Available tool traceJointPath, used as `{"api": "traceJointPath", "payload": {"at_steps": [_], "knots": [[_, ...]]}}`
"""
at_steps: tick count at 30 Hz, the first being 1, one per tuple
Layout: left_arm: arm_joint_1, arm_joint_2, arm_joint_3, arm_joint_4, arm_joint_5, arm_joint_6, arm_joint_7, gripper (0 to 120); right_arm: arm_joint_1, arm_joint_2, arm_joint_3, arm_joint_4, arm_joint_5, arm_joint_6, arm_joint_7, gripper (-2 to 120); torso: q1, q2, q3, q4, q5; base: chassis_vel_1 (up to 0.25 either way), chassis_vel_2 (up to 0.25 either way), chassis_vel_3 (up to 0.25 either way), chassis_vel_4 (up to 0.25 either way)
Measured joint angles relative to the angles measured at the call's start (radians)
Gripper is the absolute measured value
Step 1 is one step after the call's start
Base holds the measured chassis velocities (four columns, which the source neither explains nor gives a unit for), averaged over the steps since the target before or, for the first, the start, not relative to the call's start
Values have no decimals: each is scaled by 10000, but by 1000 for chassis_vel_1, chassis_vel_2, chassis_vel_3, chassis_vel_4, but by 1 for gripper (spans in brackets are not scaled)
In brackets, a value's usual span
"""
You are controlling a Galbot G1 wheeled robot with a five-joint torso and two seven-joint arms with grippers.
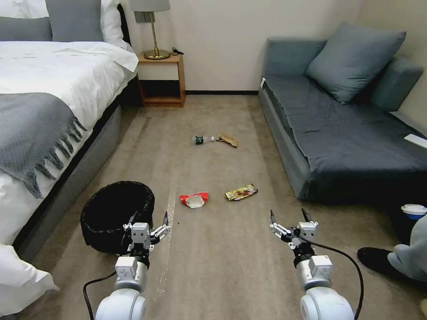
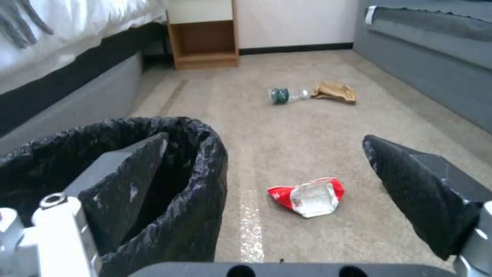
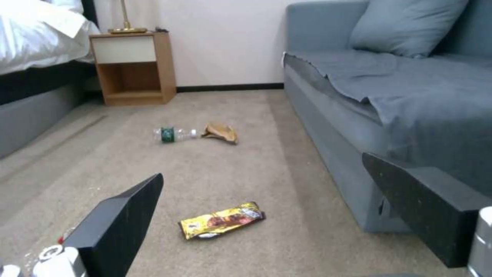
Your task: Pick up the trash bin, then pick up the garbage on the floor and place it into the trash bin.
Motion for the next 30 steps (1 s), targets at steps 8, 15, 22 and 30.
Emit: {"api": "traceJointPath", "payload": {"at_steps": [8, 15, 22, 30], "knots": [[0, 0, 0, 0, 0, 0, 0, 100, 0, 0, 0, 0, 0, 0, 0, 100, 0, 0, 0, 0, 0, 0, 0, 0, 0], [0, 0, 0, 0, 0, 0, 0, 100, 0, 0, 0, 0, 0, 0, 0, 100, 0, 0, 0, 0, 0, 0, 0, 0, 0], [0, 0, 0, 0, 0, 0, 1, 100, 0, 0, 0, 0, 0, 0, 0, 100, 0, 0, 0, 0, 0, 0, 0, 0, 0], [-307, 410, -131, -369, -766, 993, -740, 100, -74, 96, 0, 371, 246, -668, 211, 100, 0, 0, 0, 0, 0, 0, 0, 0, 0]]}}
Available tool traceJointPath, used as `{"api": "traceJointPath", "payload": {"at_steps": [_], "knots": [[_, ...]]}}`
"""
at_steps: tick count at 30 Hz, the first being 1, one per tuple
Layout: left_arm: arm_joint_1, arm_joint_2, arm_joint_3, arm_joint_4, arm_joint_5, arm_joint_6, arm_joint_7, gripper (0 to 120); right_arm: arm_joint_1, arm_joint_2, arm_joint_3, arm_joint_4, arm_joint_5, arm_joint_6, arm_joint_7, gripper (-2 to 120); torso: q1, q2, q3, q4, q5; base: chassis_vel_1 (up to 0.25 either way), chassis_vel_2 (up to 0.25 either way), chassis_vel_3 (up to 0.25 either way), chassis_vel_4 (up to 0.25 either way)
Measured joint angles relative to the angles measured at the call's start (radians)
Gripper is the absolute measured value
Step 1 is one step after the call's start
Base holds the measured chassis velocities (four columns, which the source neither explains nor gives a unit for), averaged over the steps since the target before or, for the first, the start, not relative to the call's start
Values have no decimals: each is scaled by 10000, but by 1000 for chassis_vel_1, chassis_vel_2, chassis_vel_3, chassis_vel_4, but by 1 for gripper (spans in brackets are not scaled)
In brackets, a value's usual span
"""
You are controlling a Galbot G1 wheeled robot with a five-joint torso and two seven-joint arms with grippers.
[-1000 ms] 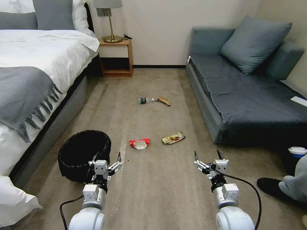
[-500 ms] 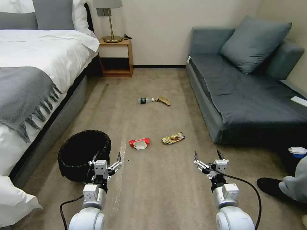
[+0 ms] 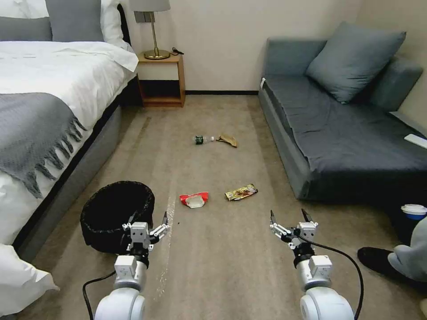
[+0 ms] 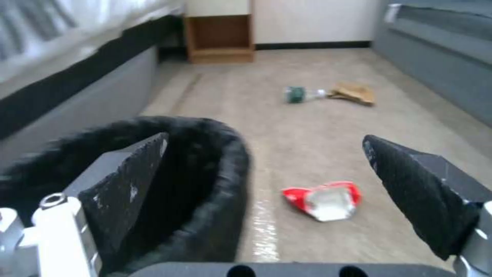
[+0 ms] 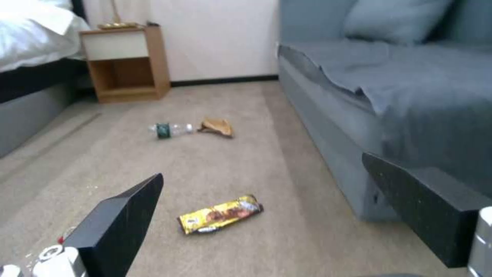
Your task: Pick up the trash bin, then pick up the garbage on the floor and place it into the trash bin.
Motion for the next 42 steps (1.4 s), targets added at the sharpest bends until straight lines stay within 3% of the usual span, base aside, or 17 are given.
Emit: {"api": "traceJointPath", "payload": {"at_steps": [2, 7, 9, 13, 14, 16, 22, 28, 34, 38, 39, 42], "knots": [[-47, 96, -7, -46, -135, 151, -106, 100, -8, -31, 1, 70, 81, -149, 15, 100, 0, -1, 2, 4, -3, 0, 0, 0, 0], [-528, 695, -205, -512, -1066, 1200, -952, 100, -145, -98, 33, 676, 608, -1138, 312, 100, 0, 0, 1, -4, -5, 0, 0, 0, 0], [-538, 730, -207, -538, -1103, 1260, -989, 100, -133, -116, 35, 695, 642, -1165, 318, 100, 0, 0, 0, 1, -1, 0, 0, 0, 0], [-993, 1375, -413, -1039, -2075, 2532, -1892, 100, -208, -344, 102, 1300, 1401, -2218, 642, 100, 0, 0, 0, 1, 3, 0, 0, 0, 0], [-993, 1375, -413, -1039, -2075, 2532, -1892, 100, -208, -344, 102, 1300, 1401, -2218, 642, 100, 0, 0, 0, 1, 3, 0, 0, 0, 0], [-1175, 1749, -567, -1339, -2567, 3204, -2401, 100, -269, -499, 167, 1766, 1958, -3017, 896, 100, 0, 0, -1, -3, 1, 0, 0, 0, 0], [-1068, 1814, -670, -1332, -2584, 3330, -2505, 100, -422, -825, 280, 2720, 3127, -4703, 1425, 100, 0, 0, 0, 1, 1, 0, 0, 0, 0], [-1068, 1732, -660, -1257, -2481, 3332, -2501, 100, -267, -796, -10, 2712, 3149, -4982, 1445, 100, 0, 0, 0, 1, -1, 0, 0, 0, 0], [-1118, 1980, -993, -1288, -2542, 3927, -2543, 100, -174, -789, -44, 2569, 2971, -4882, 1339, 100, 0, 0, 0, 1, -3, 0, 0, 0, 0], [-1612, 2570, -1797, -845, -3431, 4442, -2722, 100, -138, -827, 10, 2476, 2847, -4791, 1288, 100, 0, -1, 0, 2, -4, 0, 0, 0, 0], [-1612, 2570, -1797, -845, -3431, 4442, -2722, 100, -138, -827, 10, 2476, 2847, -4791, 1288, 100, 0, -1, 0, 2, -4, 0, 0, 0, 0], [-2110, 3025, -2279, -529, -4705, 5034, -3053, 100, -152, -828, 89, 2446, 2778, -4723, 1268, 100, 0, 0, 0, 1, -5, 0, 0, 0, 0]]}}
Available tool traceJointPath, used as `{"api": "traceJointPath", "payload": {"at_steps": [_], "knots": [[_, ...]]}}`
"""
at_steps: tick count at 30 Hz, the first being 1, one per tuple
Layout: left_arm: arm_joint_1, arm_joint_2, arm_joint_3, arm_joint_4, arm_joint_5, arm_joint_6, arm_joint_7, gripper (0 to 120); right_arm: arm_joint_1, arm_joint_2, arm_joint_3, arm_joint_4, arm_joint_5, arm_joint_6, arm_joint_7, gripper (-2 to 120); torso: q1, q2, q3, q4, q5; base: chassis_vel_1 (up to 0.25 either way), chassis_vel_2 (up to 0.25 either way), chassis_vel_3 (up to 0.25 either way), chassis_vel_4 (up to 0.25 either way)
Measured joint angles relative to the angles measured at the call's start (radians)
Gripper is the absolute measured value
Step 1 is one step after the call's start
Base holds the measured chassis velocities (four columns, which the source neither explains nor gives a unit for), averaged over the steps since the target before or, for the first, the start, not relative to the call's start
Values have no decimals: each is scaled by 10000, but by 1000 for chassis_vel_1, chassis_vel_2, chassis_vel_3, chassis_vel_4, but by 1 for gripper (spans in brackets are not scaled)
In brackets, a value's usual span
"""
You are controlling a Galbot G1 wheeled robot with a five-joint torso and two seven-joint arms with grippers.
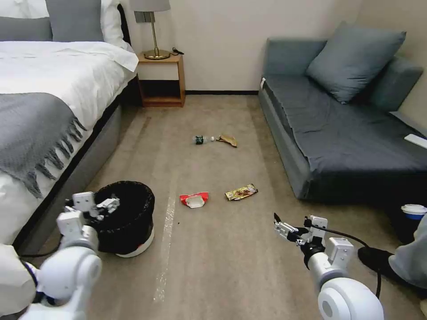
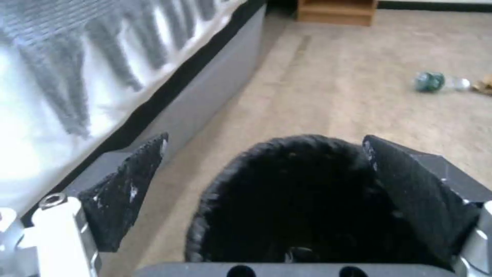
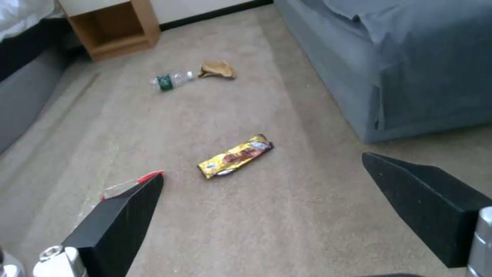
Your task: Pick up the trash bin, then pick up the garbage on the floor and place it into the trash bin.
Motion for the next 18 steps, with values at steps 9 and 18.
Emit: {"api": "traceJointPath", "payload": {"at_steps": [9, 18], "knots": [[-706, 858, -939, 1130, -2718, 1243, -945, 100, 160, -40, 68, -155, -103, 151, -11, 100, 0, 0, 0, 0, 3, 0, 0, 0, 0], [-1205, 794, -662, 2695, -3252, 1344, -1181, 100, 287, -62, 70, -246, -183, 167, -35, 100, 0, 0, 0, 0, 3, 0, 0, 0, 0]]}}
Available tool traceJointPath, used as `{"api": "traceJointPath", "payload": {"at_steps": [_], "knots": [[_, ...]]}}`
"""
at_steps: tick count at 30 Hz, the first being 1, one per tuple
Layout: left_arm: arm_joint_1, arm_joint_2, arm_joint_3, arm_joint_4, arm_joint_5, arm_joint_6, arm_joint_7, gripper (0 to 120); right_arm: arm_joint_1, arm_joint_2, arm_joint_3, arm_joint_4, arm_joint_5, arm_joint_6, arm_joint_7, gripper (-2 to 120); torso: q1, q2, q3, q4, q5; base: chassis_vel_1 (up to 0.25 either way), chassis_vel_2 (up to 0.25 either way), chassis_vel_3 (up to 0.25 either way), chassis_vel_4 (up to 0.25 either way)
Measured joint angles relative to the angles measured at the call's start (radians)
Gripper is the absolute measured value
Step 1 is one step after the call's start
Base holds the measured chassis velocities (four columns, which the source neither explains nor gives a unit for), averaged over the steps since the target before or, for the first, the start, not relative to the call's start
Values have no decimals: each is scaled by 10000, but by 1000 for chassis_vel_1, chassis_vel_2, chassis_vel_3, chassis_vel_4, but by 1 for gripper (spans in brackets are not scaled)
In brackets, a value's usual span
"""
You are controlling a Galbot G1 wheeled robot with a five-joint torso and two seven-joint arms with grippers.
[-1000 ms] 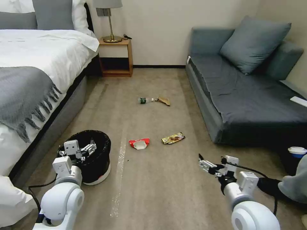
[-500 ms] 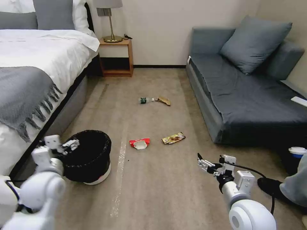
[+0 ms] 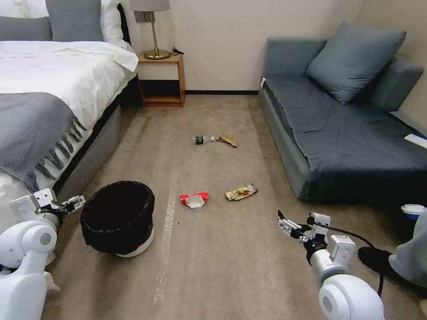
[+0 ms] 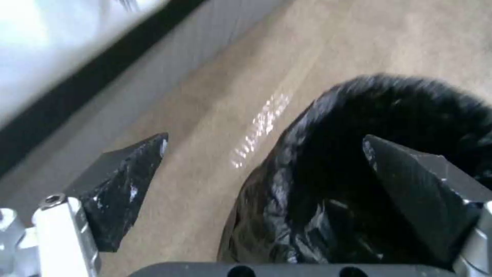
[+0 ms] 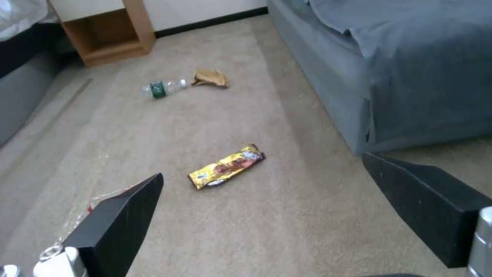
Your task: Pick up the trash bin, then pick up the garbage on the floor and place it into the trash bin.
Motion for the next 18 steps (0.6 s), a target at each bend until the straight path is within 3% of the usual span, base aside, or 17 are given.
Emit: {"api": "traceJointPath", "payload": {"at_steps": [6, 18], "knots": [[-478, -208, 432, 1091, 149, -169, 42, 100, 7, 14, 11, 13, -46, 2, 0, 100, 0, 0, 0, -1, 2, 0, 0, 0, 0], [-1047, -432, 715, 2300, -262, -51, 103, 100, -86, 46, -104, 125, -137, 68, -8, 100, 0, 0, 0, 0, 0, 0, 0, 0, 0]]}}
